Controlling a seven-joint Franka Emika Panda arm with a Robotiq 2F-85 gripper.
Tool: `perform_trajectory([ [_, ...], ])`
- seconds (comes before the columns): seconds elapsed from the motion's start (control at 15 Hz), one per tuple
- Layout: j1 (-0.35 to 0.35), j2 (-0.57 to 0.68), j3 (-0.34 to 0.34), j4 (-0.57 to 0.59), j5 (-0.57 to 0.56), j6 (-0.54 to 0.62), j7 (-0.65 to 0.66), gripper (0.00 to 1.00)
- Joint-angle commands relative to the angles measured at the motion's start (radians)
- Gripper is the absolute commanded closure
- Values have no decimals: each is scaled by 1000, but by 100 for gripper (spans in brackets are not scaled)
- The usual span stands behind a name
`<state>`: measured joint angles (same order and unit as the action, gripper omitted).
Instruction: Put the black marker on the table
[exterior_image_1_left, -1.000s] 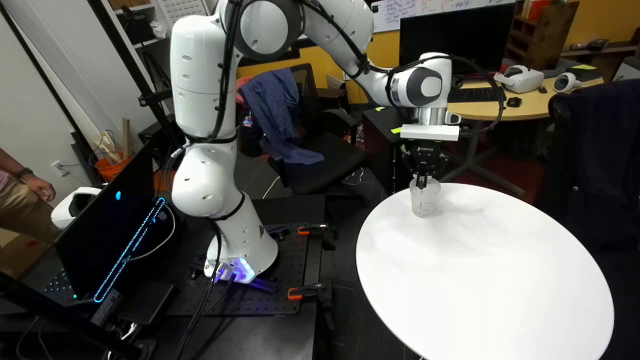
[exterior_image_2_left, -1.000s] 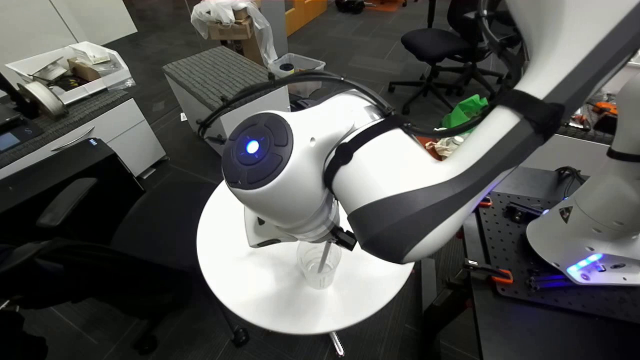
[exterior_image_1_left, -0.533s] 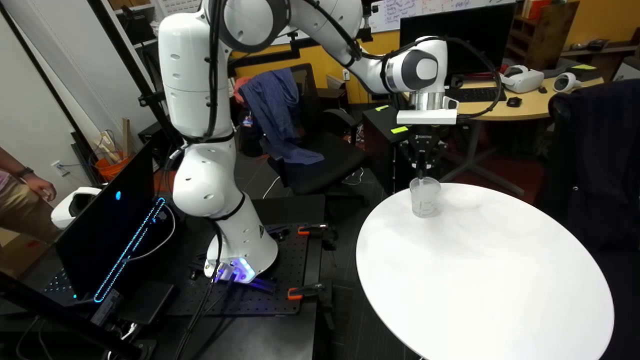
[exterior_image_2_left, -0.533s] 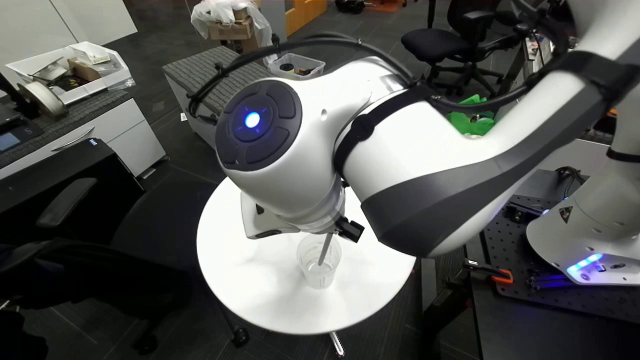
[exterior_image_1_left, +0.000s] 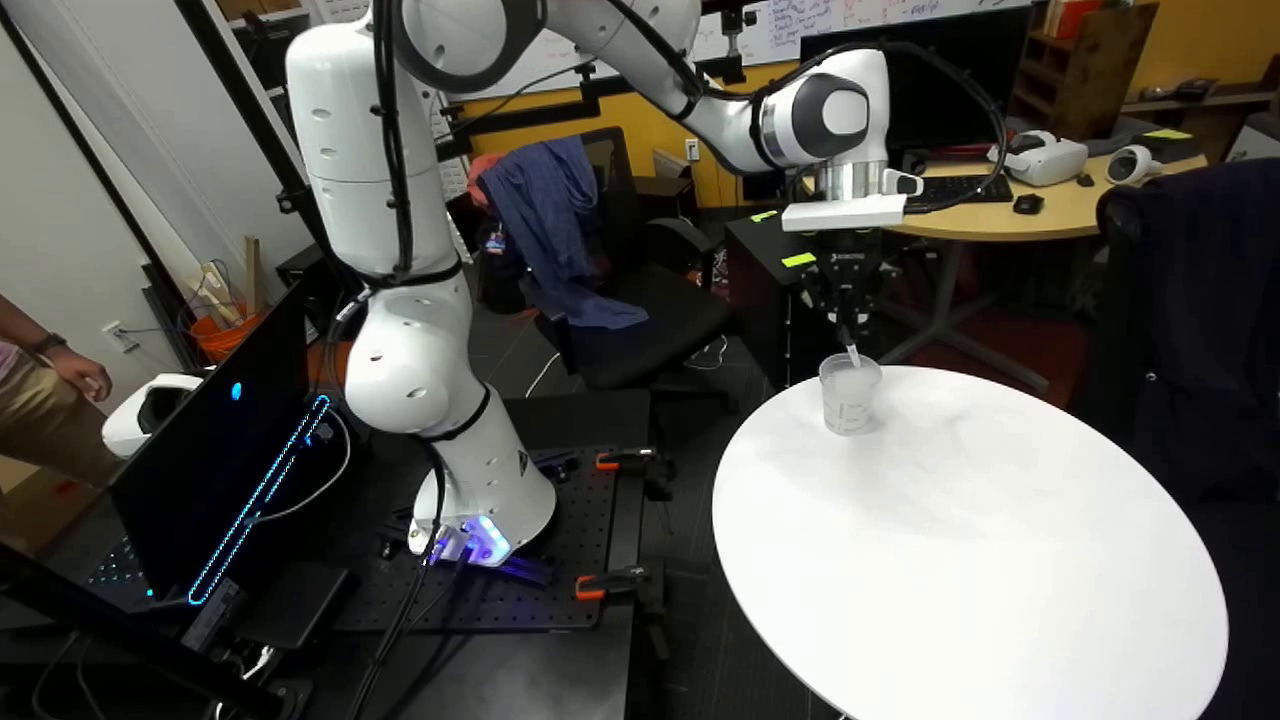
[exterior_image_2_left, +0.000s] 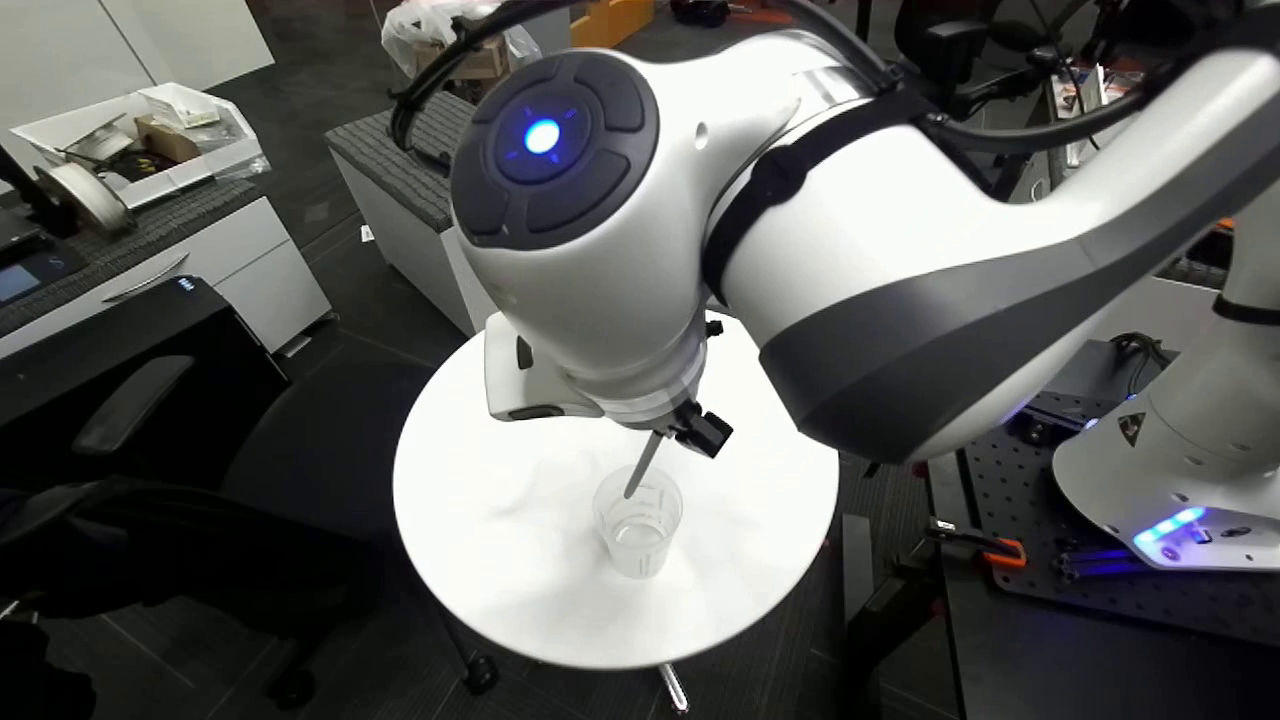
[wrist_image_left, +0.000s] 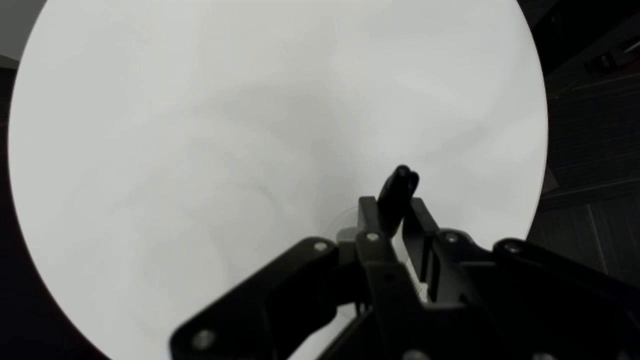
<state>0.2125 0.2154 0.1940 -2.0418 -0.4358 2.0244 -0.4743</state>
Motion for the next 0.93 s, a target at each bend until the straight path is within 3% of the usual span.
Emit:
perform_trajectory([
  [0.0, -18, -65, -12, -61, -16, 45, 60, 96],
  [0.87, -129, -76, -122, -155, 2, 337, 197, 96],
])
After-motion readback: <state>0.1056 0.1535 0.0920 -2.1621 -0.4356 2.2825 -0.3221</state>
